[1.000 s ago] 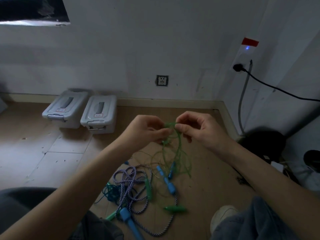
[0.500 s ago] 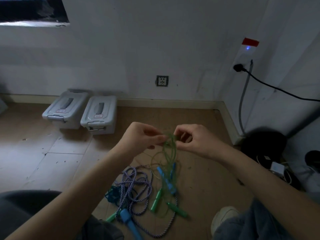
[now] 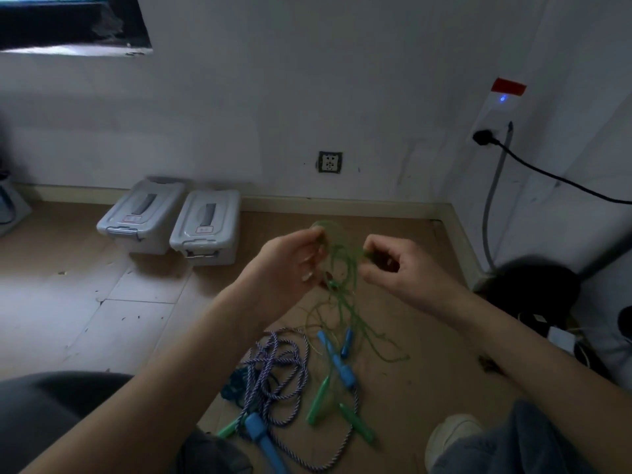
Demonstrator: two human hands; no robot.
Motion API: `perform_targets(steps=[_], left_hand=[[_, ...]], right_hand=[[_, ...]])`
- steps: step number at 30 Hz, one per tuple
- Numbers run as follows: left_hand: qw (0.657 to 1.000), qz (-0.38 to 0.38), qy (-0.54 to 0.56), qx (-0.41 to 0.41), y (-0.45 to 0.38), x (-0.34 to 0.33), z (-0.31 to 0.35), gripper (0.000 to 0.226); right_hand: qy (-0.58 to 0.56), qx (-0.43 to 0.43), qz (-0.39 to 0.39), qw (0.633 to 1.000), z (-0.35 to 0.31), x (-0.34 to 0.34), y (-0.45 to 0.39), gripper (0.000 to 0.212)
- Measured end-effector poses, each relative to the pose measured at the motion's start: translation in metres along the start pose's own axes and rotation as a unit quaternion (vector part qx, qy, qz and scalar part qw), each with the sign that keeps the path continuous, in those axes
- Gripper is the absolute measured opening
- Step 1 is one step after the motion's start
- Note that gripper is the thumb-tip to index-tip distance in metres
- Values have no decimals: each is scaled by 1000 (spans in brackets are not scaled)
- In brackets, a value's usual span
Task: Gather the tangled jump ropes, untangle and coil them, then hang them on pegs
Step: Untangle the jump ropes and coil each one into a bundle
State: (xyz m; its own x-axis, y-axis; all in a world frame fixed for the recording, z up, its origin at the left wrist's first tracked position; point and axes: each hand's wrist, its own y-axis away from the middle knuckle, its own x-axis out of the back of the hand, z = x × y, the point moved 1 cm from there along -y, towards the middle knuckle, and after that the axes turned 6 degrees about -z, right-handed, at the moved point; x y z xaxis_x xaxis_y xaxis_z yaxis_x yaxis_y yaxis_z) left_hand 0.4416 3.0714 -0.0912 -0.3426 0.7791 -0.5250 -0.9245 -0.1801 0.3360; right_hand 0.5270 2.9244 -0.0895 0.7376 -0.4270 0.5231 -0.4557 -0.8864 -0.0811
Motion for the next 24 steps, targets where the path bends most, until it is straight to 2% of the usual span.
perform_targets(steps=[2, 4, 5, 6, 7, 9, 11, 13, 14, 16, 17, 18, 19, 21, 22, 23, 24], left_hand=[[992, -109, -69, 8, 8, -1, 8, 19], [946, -185, -260, 57, 13, -2, 0, 29], [911, -176, -364, 81, 13, -2, -8, 33], [889, -135, -428, 94, 10, -1, -14, 32], [888, -77, -442, 96, 7, -1, -17, 30], [936, 36, -343, 73, -1, 4, -15, 32], [983, 73, -162, 39, -7, 10, -5, 33], [999, 30, -32, -10, -6, 11, 4, 32], [999, -9, -24, -19, -3, 10, 6, 33], [985, -136, -107, 12, 8, 6, 4, 28], [961, -221, -159, 38, 14, 4, 3, 21], [932, -304, -188, 60, 19, 3, 3, 23], [910, -365, -182, 75, 21, 5, 4, 32], [903, -413, -65, 97, 21, 7, 6, 43], [910, -404, 28, 93, 19, 6, 7, 41], [922, -367, 105, 68, 15, 7, 9, 37], [942, -305, 140, 21, 10, 9, 13, 35]], right_hand=[[63, -19, 27, 997, 5, 7, -1, 30], [-21, -53, 95, 994, 8, 13, -1, 38], [-97, -74, 136, 983, 9, 16, 0, 45], [-170, -93, 167, 967, 10, 18, 1, 49], [-225, -107, 187, 950, 10, 19, 3, 53], [-278, -129, 198, 931, 13, 20, 6, 57], [-274, -140, 176, 935, 14, 19, 6, 62], [-207, -152, 131, 957, 15, 15, 4, 68], [-147, -166, 107, 969, 18, 13, 2, 71], [-90, -201, 64, 973, 21, 10, 0, 76], [-121, -224, 58, 965, 23, 10, 0, 77], [-207, -250, 69, 943, 23, 12, 0, 77], [-327, -265, 95, 902, 22, 16, 0, 74], [-543, -218, 158, 795, 17, 26, 0, 62], [-596, -177, 171, 765, 14, 30, 1, 54], [-614, -132, 157, 762, 7, 33, 2, 45], [-606, -92, 126, 780, 1, 35, 3, 37]])
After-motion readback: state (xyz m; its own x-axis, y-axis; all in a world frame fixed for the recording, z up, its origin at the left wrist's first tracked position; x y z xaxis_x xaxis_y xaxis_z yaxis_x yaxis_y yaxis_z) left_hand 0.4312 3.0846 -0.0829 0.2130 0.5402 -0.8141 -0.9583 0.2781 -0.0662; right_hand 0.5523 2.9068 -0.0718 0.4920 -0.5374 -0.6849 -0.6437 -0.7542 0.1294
